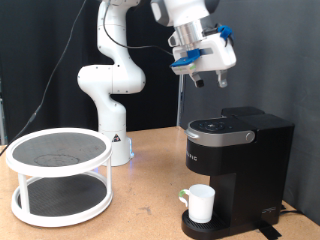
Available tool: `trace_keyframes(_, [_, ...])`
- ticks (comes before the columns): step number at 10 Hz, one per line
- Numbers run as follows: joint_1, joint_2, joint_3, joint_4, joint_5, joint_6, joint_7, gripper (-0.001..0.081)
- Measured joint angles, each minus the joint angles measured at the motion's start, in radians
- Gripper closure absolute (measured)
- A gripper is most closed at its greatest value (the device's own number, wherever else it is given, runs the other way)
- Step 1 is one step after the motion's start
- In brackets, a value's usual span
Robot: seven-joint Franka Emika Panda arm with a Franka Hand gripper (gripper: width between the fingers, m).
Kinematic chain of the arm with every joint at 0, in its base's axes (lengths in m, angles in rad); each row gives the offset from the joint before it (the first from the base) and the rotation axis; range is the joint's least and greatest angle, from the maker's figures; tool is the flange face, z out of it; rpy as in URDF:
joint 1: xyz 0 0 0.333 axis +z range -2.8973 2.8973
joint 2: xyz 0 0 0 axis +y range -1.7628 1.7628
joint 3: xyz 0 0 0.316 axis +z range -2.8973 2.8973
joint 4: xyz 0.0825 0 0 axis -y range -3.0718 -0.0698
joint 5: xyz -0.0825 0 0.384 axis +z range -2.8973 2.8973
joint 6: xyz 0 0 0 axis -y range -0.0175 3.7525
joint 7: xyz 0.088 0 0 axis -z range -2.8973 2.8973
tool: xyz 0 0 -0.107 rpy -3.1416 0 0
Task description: Make a cup of coffee with the keurig machine
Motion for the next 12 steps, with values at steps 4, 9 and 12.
trace_keyframes(4, [0.0, 0.038, 0.025, 0.019, -0.075, 0.002, 0.021, 0.0072])
trace_keyframes(9, [0.0, 0.122, 0.039, 0.014, -0.132, 0.026, 0.037, 0.0193])
trace_keyframes(12, [0.0, 0.152, 0.039, 0.003, -0.147, 0.047, 0.035, 0.0512])
